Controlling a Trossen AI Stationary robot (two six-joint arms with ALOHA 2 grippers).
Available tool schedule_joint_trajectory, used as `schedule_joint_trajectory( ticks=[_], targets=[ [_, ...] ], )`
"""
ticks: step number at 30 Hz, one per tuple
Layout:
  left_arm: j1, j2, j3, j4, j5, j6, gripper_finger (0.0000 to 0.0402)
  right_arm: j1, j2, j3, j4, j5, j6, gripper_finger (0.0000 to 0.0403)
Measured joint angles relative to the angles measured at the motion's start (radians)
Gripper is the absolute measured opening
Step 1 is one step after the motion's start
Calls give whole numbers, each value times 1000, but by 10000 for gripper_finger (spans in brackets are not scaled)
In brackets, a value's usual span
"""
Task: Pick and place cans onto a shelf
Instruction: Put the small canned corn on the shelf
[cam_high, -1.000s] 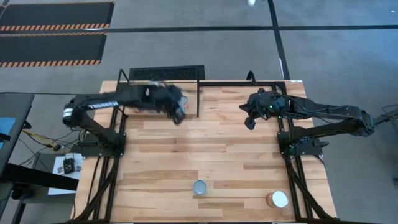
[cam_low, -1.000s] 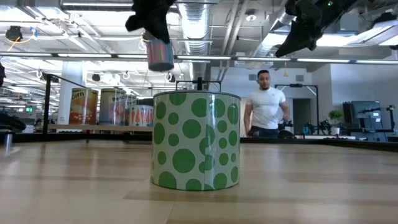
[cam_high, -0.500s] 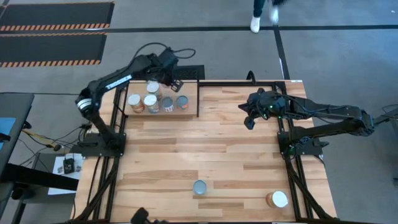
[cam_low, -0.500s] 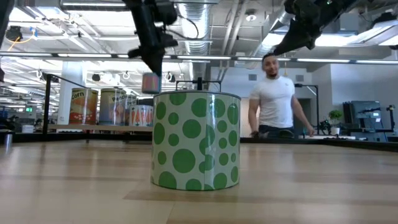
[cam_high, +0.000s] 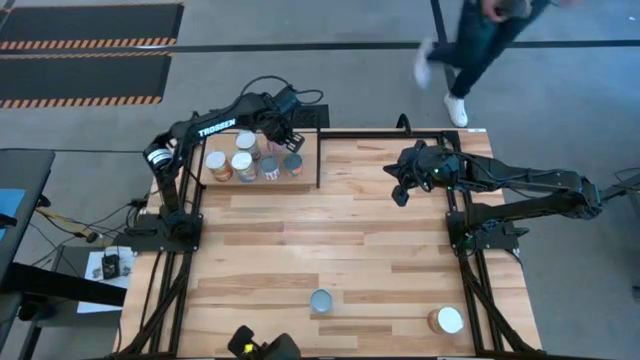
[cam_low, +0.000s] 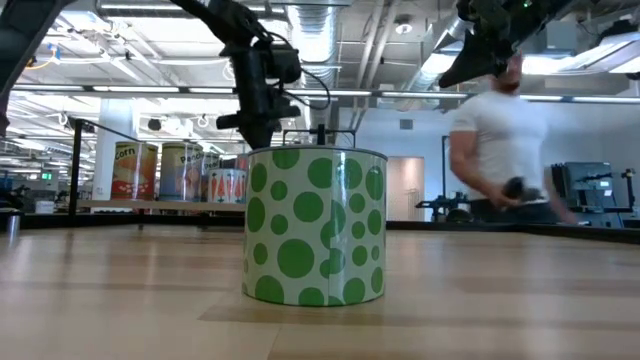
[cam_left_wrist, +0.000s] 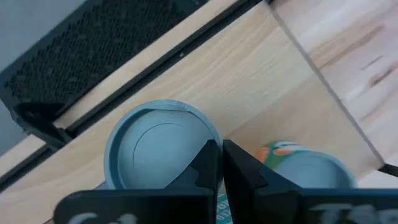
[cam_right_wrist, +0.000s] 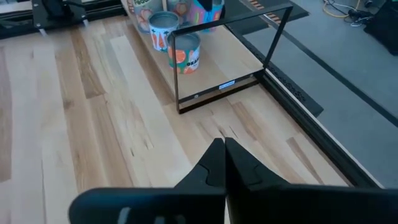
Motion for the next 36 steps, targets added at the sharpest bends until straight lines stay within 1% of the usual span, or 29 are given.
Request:
schedule_joint_trajectory(
  ticks=[4,9,14,36],
  targets=[
    [0,27,0,-16,-8,-8,0,0,0,0,0,0,-1,8],
    [5,27,-4,-12,-39,-23,0,0,0,0,-1,0,-1,8],
    [13,27,-4,-43,-34,-30,0,0,0,0,-1,0,-2,8],
    [11,27,-4,-46,-1,-39,3,0,0,0,-1,0,-6,8]
  ],
)
